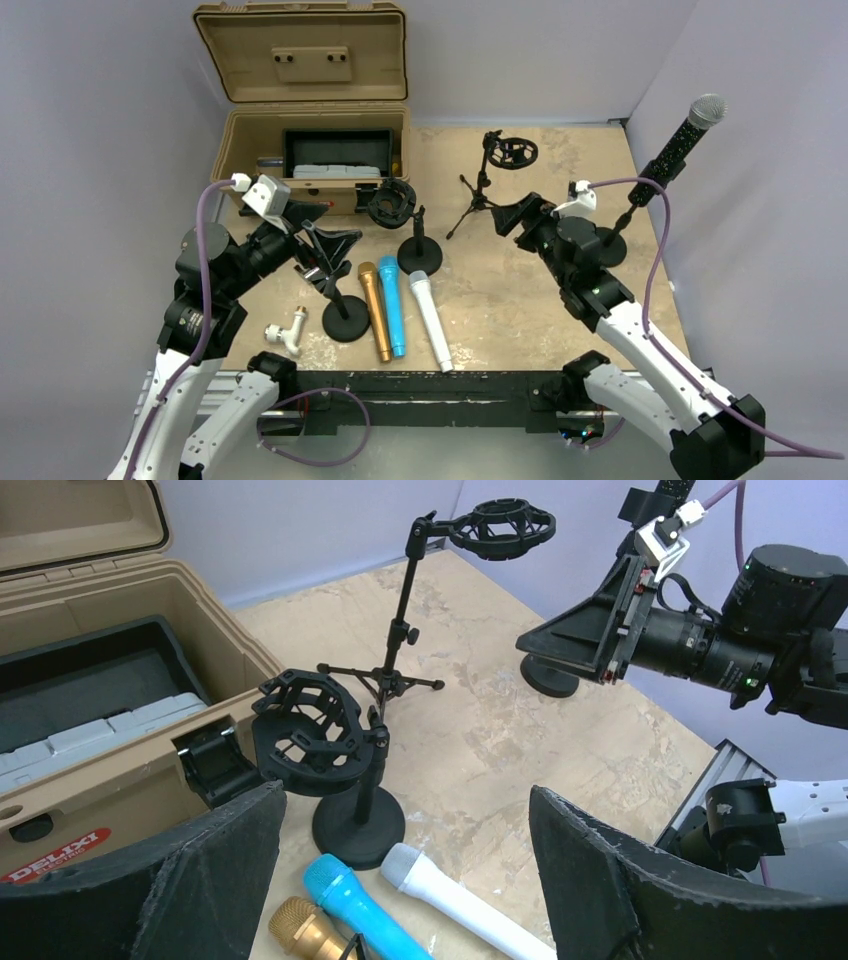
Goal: Remove the microphone from the stand
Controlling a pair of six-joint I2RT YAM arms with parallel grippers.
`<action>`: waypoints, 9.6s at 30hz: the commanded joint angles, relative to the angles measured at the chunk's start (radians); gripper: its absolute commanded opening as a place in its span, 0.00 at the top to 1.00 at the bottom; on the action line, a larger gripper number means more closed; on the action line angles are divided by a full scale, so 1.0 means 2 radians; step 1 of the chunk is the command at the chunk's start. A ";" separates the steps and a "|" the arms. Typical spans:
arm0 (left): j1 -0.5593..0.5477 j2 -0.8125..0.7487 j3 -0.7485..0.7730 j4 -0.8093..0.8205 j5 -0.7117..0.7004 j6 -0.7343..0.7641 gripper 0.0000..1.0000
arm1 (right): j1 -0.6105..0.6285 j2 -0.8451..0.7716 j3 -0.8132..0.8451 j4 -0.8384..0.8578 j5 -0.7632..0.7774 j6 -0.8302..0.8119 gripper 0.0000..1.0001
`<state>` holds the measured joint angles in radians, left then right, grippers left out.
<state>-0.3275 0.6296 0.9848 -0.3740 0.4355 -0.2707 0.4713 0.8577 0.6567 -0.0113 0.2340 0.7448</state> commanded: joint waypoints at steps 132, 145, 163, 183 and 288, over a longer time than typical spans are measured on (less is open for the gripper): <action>0.039 0.041 0.053 0.121 0.005 -0.035 0.12 | -0.103 0.519 -0.032 0.803 -0.204 0.060 0.58; 0.039 0.043 0.053 0.122 0.007 -0.035 0.12 | -0.112 0.519 -0.023 0.800 -0.209 0.056 0.68; 0.042 0.047 0.051 0.130 0.016 -0.044 0.12 | -0.026 0.476 -0.044 0.715 0.012 -0.199 1.00; 0.042 0.049 0.049 0.133 0.018 -0.048 0.12 | 0.116 0.518 0.051 0.622 0.345 -0.344 0.94; 0.047 0.069 0.051 0.141 0.040 -0.063 0.12 | -0.056 0.337 0.006 0.416 -0.093 -0.003 0.46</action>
<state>-0.2424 0.7597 1.0840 -0.1356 0.4953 -0.3836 0.3405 1.5753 0.6468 0.8974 0.0299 0.8093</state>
